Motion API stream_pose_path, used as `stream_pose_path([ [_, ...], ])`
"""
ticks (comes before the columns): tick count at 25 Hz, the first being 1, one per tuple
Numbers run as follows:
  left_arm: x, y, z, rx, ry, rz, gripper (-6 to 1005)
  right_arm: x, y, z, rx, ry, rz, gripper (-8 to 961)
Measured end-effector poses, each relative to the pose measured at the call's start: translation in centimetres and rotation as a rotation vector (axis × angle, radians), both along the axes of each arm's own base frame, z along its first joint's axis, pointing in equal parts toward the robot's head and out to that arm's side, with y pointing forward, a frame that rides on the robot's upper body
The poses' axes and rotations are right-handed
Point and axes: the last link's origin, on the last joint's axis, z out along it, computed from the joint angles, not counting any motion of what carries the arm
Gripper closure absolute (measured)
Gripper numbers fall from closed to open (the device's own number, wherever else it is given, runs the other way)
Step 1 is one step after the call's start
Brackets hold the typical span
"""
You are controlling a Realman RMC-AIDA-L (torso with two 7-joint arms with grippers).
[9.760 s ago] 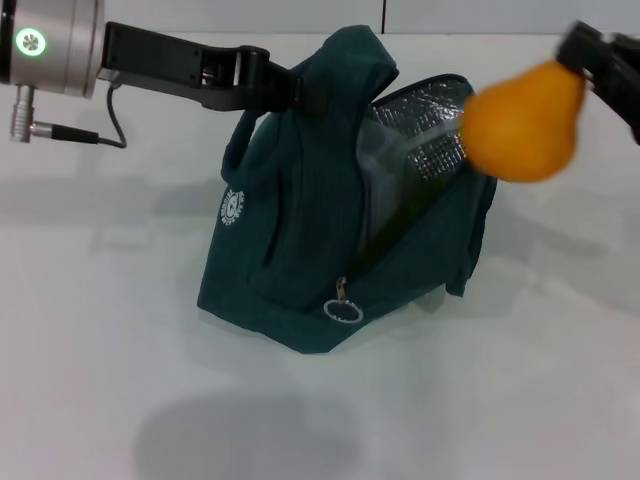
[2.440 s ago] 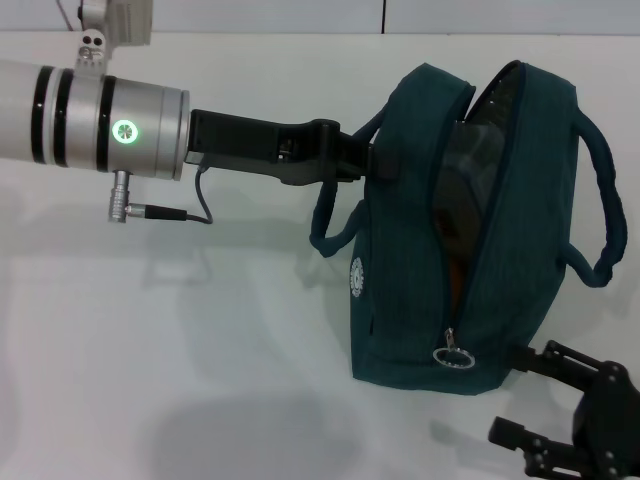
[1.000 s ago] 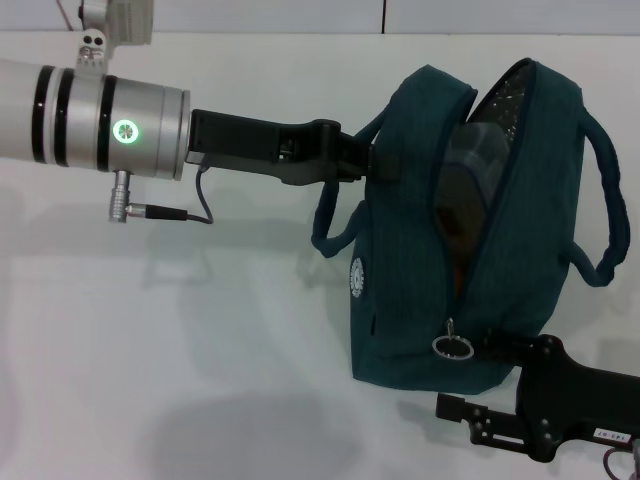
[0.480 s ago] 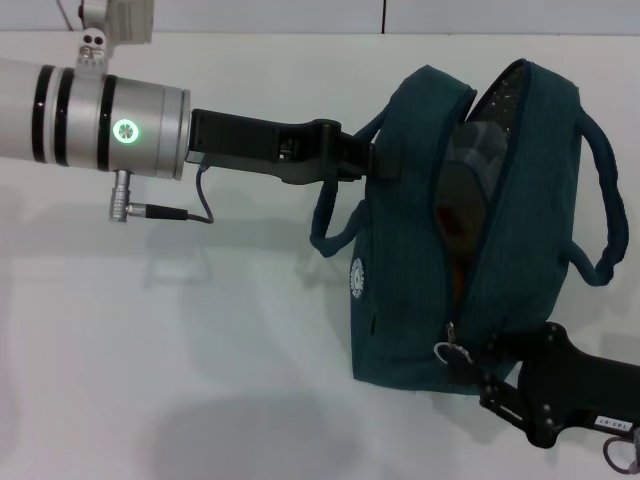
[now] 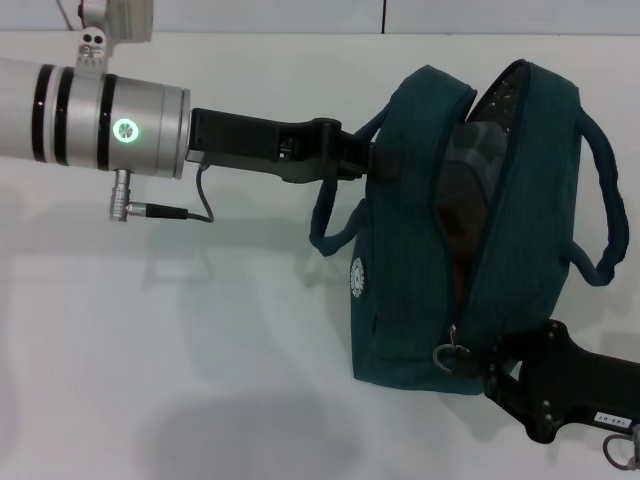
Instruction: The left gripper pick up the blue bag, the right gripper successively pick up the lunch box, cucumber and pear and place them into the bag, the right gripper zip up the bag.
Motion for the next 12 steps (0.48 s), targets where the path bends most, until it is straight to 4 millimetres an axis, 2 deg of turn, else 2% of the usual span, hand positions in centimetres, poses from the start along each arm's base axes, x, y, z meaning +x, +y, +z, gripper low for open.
stream_pose_path([
  [7,-0.1,0.0,0.1,0.003,-0.003,0.004,953,0.3,-0.2,0.5,0.022,0.021,-0.017,944],
  [12,-0.2,0.0,0.2,0.01,-0.004,0.003,953,0.3,-1.0,1.9,0.05,0.101,-0.019,944],
])
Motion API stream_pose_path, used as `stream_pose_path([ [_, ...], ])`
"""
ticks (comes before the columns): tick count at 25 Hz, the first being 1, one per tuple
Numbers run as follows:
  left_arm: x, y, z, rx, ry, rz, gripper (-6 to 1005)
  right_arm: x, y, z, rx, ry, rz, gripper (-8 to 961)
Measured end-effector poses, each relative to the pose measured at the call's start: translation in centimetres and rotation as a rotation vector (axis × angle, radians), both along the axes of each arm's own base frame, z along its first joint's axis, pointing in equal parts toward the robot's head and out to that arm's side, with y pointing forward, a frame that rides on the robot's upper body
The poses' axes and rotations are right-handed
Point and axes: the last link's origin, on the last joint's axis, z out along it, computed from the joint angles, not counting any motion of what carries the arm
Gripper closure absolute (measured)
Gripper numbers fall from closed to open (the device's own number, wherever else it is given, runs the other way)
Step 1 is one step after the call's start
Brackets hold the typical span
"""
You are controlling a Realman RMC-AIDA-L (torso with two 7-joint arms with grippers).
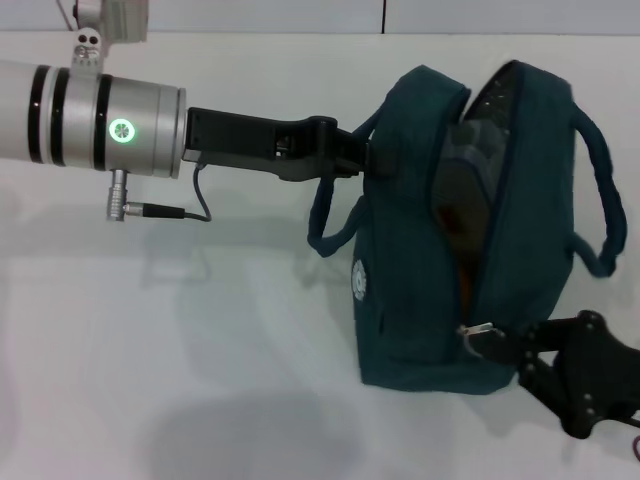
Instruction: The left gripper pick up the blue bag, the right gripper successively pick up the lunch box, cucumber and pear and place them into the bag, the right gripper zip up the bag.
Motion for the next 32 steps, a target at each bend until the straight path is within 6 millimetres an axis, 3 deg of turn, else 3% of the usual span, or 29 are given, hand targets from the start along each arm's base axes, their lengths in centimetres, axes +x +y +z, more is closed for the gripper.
stream_pose_path([
  [10,-0.2,-0.1,0.0,0.003,0.001,0.001,953,-0.4,-0.6,1.4,0.027,0.088,0.017,942],
  [18,-0.3,0.0,0.0,0.009,0.002,0.007,953,0.6,-0.6,0.8,-0.039,0.025,-0.03,941],
  [24,-0.3,0.0,-0.1,0.01,0.003,0.008,953,-0.1,-0.1,-0.3,-0.142,-0.026,-0.003,941],
  [32,-0.3,0.0,-0.1,0.012,0.002,0.01,953,-0.3,-0.1,0.1,-0.111,-0.002,0.012,940],
])
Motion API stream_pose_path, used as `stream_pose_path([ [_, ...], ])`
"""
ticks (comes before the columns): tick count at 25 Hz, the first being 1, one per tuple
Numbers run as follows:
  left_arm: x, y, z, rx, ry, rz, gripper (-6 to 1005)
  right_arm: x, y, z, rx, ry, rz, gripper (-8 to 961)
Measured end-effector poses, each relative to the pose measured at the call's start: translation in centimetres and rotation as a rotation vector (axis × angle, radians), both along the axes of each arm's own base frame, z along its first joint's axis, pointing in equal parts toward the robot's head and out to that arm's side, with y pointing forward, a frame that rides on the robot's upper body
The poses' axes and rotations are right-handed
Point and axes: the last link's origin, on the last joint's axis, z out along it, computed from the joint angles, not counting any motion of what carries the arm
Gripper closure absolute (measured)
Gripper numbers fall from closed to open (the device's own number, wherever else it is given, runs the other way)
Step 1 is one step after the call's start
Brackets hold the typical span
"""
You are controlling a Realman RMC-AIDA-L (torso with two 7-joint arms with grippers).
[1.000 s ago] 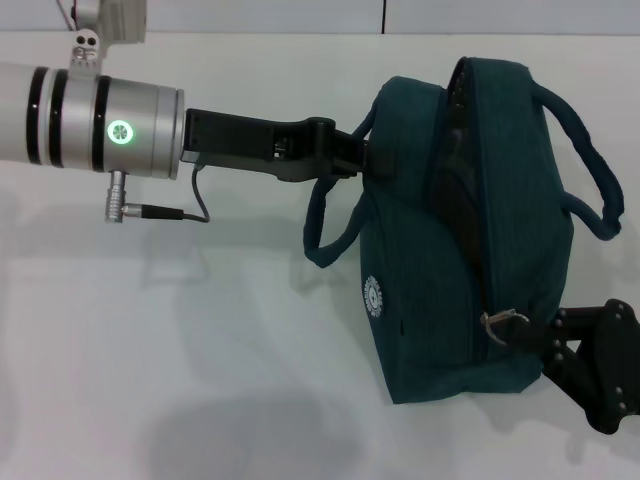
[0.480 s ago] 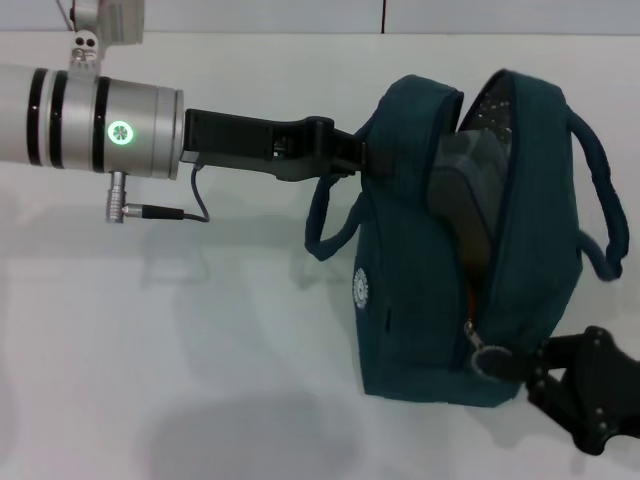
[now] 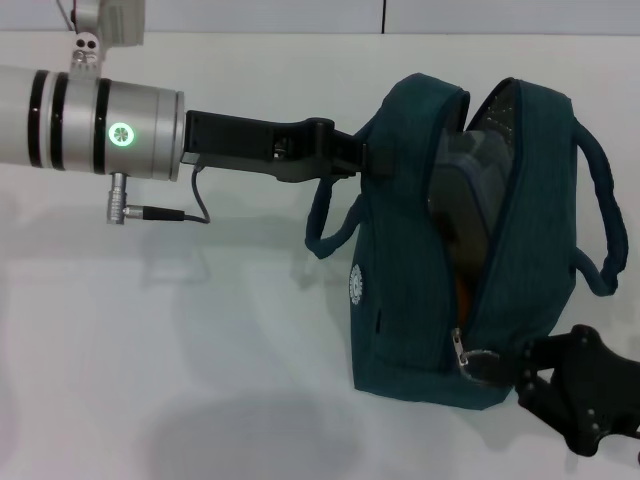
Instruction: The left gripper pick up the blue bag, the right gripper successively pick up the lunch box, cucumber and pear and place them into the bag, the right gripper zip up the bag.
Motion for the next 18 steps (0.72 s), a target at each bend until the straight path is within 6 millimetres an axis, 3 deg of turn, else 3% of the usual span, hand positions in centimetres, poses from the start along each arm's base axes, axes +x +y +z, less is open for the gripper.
stream_pose_path([
  [11,0.1,0.1,0.0,0.005,0.001,-0.01,953,-0.5,-0.3,1.9,0.08,0.12,0.011,938],
  [18,0.0,-0.1,0.3,0.053,-0.03,-0.058,953,-1.2,0.4,1.8,0.091,0.139,0.024,938],
])
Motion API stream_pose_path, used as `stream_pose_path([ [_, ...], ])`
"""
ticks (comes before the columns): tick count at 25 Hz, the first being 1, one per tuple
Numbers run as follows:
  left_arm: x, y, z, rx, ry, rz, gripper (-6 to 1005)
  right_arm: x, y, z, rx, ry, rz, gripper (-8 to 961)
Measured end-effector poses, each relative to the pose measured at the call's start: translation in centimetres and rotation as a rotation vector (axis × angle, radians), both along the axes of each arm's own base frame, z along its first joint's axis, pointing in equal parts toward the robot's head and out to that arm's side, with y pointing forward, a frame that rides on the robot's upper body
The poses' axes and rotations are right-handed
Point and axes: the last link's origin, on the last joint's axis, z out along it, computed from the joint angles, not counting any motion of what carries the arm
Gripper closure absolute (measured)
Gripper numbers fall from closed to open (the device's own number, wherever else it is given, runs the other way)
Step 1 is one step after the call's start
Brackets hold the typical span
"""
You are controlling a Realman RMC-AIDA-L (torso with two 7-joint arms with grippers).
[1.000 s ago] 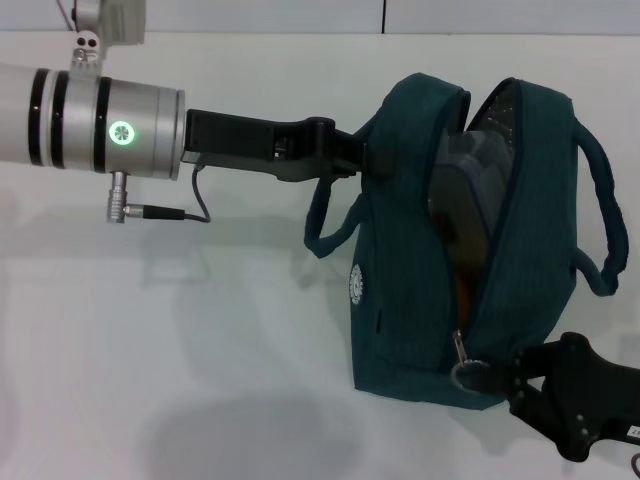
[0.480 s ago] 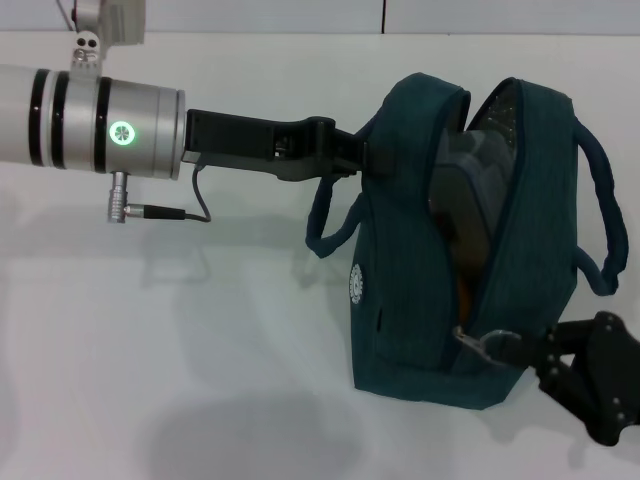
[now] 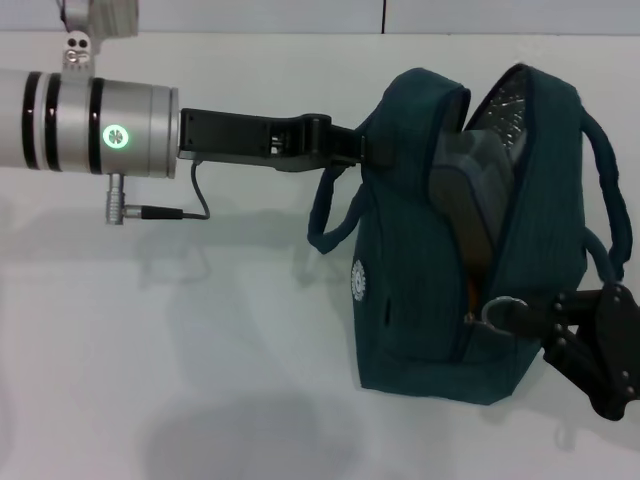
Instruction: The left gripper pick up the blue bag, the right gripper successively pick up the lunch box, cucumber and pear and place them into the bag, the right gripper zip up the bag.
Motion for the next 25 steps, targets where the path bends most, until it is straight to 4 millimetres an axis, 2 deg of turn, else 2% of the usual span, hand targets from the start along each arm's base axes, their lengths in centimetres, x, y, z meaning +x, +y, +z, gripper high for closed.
stream_pose_path([
  [4,-0.3,-0.2,0.0,0.009,-0.003,-0.004,953,-0.1,0.1,-0.1,-0.001,0.001,0.0,937],
  [14,-0.9,-0.6,0.4,0.103,-0.052,-0.068,755,-0.1,0.2,-0.1,0.001,-0.001,0.002,936],
  [20,-1.9,-1.0,1.8,0.222,-0.113,-0.088,630,-0.2,0.2,0.0,0.004,0.001,0.003,935],
  [23,-2.4,-1.3,2.6,0.269,-0.126,-0.098,410,-0.3,0.4,0.2,0.017,0.014,0.0,935],
  [25,-3.2,-2.0,3.1,0.295,-0.135,-0.106,332,-0.3,0.5,0.3,0.029,0.024,-0.003,935],
])
